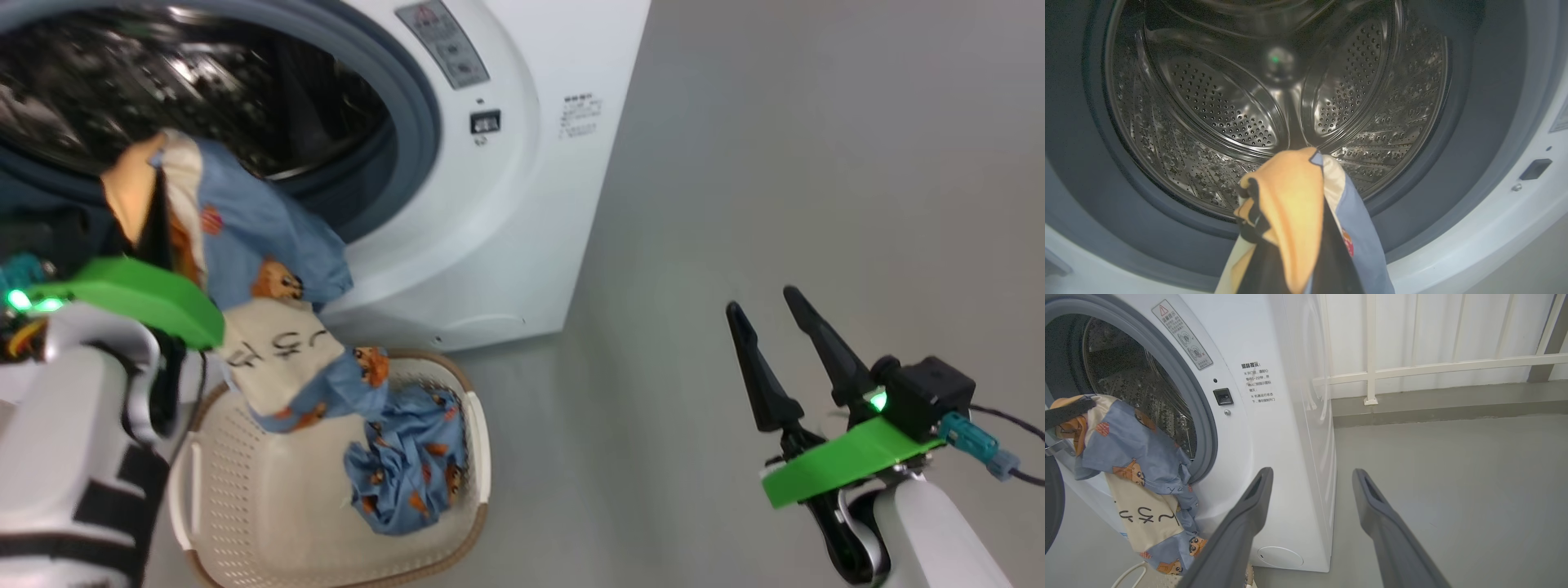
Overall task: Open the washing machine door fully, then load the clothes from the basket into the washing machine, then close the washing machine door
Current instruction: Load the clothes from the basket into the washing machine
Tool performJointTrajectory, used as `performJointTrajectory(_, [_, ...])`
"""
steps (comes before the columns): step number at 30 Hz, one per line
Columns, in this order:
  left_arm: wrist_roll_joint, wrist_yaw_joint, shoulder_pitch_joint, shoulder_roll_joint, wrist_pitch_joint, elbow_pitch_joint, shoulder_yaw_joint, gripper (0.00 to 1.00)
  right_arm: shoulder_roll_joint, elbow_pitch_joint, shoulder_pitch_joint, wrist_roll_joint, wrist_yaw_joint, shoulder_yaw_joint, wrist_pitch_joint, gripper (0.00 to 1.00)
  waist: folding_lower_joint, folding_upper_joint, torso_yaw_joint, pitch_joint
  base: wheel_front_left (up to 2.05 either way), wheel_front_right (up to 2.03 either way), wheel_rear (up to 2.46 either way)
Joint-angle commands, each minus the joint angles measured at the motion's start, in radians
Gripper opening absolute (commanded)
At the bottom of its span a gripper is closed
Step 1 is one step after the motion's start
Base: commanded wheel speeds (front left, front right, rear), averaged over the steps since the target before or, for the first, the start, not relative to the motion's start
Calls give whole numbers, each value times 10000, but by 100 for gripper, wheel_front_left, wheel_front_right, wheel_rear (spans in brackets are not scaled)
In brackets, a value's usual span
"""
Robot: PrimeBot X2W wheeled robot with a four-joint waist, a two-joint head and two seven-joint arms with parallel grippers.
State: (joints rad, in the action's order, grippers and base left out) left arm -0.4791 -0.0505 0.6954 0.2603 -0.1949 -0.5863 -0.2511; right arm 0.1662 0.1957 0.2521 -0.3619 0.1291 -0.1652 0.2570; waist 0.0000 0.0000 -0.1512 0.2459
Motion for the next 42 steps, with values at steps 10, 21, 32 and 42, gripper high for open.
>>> performJointTrajectory(10, [210,-407,2779,811,-524,-2447,344,0,-348,-612,760,256,16,-131,48,100,0,0,-1258,2242,0,0,0])
performJointTrajectory(21, [520,-500,5264,1286,-651,-4073,369,0,-782,-766,1102,267,16,-270,48,100,0,0,-2069,3366,0,0,0])
performJointTrajectory(32, [1534,335,5482,1424,-666,-2097,1245,0,-1000,-743,1175,236,16,-266,48,100,0,0,-2390,3589,0,0,0])
performJointTrajectory(42, [1704,55,5056,994,-667,-3133,1402,100,-1033,-636,1216,258,16,-286,48,100,0,0,-2008,3284,0,0,0])
